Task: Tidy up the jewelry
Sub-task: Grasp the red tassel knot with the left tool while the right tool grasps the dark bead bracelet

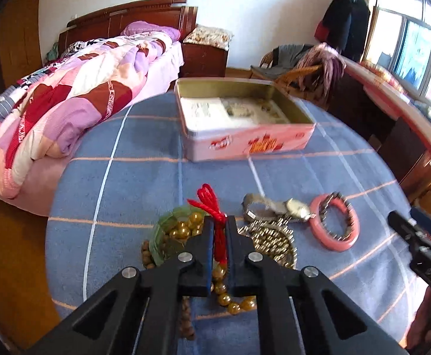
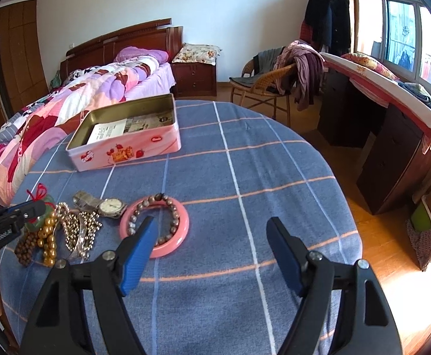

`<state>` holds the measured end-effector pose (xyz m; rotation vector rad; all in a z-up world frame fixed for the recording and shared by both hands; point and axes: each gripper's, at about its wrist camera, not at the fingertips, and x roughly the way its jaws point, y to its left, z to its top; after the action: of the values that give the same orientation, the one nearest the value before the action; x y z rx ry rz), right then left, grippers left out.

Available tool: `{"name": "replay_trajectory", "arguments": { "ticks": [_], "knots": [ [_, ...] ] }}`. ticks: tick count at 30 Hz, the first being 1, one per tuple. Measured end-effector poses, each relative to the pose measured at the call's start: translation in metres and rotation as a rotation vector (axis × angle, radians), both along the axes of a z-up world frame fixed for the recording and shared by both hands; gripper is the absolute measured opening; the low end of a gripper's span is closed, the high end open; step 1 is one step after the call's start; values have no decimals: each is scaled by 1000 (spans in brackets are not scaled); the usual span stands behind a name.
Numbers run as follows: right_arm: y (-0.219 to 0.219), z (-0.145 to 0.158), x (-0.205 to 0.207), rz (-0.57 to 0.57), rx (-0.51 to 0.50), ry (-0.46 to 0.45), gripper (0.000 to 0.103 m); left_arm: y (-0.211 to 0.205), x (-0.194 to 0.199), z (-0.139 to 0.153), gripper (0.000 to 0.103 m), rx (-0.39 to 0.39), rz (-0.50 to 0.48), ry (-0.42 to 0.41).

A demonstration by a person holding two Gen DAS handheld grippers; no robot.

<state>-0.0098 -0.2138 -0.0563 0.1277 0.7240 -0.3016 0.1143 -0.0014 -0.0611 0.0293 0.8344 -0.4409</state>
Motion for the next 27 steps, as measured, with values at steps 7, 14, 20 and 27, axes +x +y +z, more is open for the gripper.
{"name": "replay_trajectory", "arguments": {
  "ticks": [7, 14, 20, 27],
  "knots": [
    [-9, -2, 5, -14, 14, 10, 79, 27, -4, 35, 6, -211, -28, -53],
    [-14, -18, 20, 33, 97, 101, 79, 36, -3, 46, 6, -296, -31, -59],
    [4, -33, 41, 118, 93, 184, 79, 37, 3, 44, 6, -340, -39, -29],
    [-9, -30, 59, 78, 102, 166, 61, 33, 3, 40, 6, -306, -39, -29]
  ]
}}
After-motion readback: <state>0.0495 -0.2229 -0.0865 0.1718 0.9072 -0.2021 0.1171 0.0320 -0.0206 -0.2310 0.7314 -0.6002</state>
